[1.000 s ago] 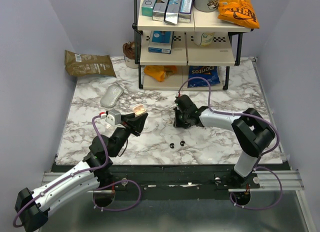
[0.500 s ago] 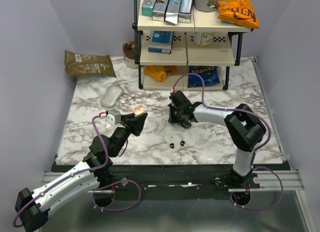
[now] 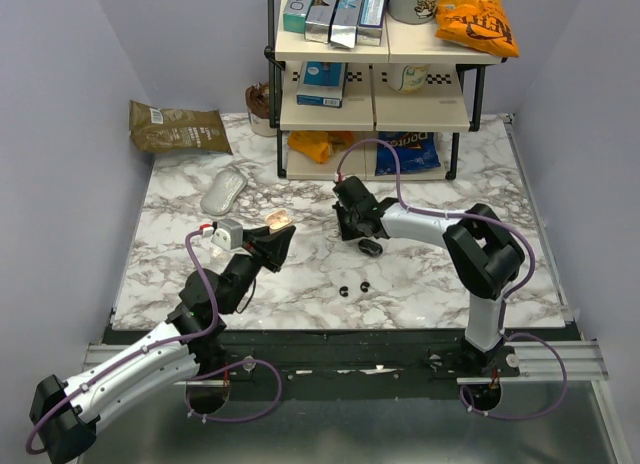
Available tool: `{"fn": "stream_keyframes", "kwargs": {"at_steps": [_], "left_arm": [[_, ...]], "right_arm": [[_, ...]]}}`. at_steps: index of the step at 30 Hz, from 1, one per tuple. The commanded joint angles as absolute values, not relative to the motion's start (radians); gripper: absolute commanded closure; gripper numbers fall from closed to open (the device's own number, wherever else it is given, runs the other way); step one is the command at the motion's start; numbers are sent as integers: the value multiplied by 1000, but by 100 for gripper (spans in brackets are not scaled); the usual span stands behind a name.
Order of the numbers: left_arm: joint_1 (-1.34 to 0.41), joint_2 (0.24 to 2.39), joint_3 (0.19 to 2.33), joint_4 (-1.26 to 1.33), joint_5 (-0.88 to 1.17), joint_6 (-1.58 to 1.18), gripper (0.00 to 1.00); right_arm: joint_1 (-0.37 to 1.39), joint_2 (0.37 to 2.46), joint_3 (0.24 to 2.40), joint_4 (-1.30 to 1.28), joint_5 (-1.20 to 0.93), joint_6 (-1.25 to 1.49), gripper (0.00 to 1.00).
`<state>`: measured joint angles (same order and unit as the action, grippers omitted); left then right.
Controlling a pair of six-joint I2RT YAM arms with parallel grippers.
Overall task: Insert the wireless bluetooth earbuds into the charging case
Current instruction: Pick up the earbud from the center of the board.
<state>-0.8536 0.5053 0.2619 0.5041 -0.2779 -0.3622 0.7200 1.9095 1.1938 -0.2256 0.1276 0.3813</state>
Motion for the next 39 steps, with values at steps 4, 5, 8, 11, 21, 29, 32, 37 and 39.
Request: {"fn": "stream_keyframes", "kwargs": {"at_steps": [4, 5, 8, 11, 21, 29, 32, 37, 39], "left_arm": [[-861, 500, 285, 505, -295, -348, 100], [-861, 497, 285, 503, -295, -350, 100], [-861, 494, 281, 505, -296, -351, 100], [-861, 494, 279, 506, -296, -353, 100], [-861, 485, 278, 499, -298, -356, 100], [-862, 471, 273, 492, -299, -362, 100], [-864, 472, 276, 491, -298, -362, 100], [-864, 471, 276, 491, -298, -360, 100], [-864, 472, 278, 491, -301, -357, 100]], "right_arm": [[716, 1957, 1245, -224, 123, 305, 91], [716, 1957, 1249, -224, 103, 305, 91], [716, 1962, 1261, -221, 83, 308, 90], [715, 1973, 1275, -224, 95, 304, 89], [709, 1895, 1221, -249, 183, 336, 78], [755, 1888, 1126, -186, 43, 406, 99], [758, 1907, 1141, -179, 44, 419, 99], [758, 1934, 1190, -195, 63, 411, 99], [758, 1942, 1219, -210, 74, 403, 99]]}}
